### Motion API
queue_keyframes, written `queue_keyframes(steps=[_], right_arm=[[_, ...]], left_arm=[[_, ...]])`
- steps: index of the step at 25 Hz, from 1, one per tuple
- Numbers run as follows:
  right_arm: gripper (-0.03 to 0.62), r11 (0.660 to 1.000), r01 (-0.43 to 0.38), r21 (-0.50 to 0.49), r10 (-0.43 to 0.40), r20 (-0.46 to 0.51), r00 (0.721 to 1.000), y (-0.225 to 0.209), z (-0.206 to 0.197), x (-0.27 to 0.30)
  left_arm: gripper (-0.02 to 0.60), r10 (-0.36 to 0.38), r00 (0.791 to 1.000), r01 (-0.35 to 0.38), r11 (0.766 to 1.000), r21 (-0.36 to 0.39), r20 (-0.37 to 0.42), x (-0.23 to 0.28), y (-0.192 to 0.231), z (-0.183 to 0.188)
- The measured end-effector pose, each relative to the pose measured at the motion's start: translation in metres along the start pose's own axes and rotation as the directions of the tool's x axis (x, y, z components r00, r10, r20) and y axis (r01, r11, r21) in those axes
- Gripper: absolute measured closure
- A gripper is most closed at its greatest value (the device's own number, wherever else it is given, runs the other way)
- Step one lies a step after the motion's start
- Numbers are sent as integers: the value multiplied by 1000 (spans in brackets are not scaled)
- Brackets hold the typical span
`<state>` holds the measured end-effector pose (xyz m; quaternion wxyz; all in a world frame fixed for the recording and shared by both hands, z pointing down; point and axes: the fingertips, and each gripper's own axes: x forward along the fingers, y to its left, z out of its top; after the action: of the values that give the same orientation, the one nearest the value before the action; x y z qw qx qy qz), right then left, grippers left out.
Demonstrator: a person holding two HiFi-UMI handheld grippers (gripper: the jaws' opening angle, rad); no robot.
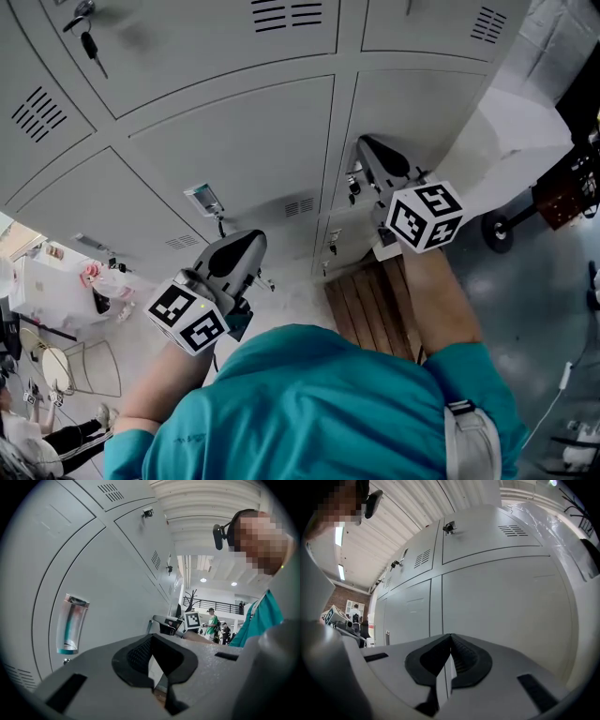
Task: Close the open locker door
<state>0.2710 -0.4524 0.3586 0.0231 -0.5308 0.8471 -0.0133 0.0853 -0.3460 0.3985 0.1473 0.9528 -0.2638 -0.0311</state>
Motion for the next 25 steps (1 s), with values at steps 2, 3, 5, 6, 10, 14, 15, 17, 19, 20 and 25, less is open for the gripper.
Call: queue_keyframes(steps=[2,3,5,6,10,14,15,17,19,20,25], right_arm=[[592,1000,-1,-2,1,-1,1000,1,0,-2],[592,1000,-2,-2,2,-1,1000,2,1,-3],[592,1000,-3,-2,3,-2,1000,4,1,-6],[592,1000,-4,-1,4,-2,1000,5,0,-8],[592,1000,-12,13,12,-7,1000,8,-3,-23],[592,996,-77,38,77,0,997,21,-10,-48],[592,995,-95,43,95,1,995,25,-13,-56],[592,992,-116,53,117,-6,993,30,-21,-71],[592,990,-129,65,130,-12,991,33,-28,-84],[593,988,-137,72,138,-12,990,34,-30,-91],[593,980,-170,102,172,-11,985,44,-44,-117]], left_arm=[[578,4,1000,-4,1000,1,3,-2,-2,0],[578,5,1000,-5,1000,2,5,-3,-2,1],[578,8,1000,-8,1000,4,6,-4,-4,1],[578,8,1000,-8,1000,5,7,-5,-5,1],[578,4,1000,-4,1000,14,14,-4,-10,2],[578,7,1000,-7,1000,25,24,-6,-13,3],[578,10,1000,-11,1000,28,27,-6,-12,3],[578,15,999,-17,999,32,33,-7,-11,3],[578,18,999,-20,999,34,41,-8,-10,4],[578,19,999,-21,999,36,45,-8,-10,5],[578,26,998,-29,998,50,62,-9,-12,6]])
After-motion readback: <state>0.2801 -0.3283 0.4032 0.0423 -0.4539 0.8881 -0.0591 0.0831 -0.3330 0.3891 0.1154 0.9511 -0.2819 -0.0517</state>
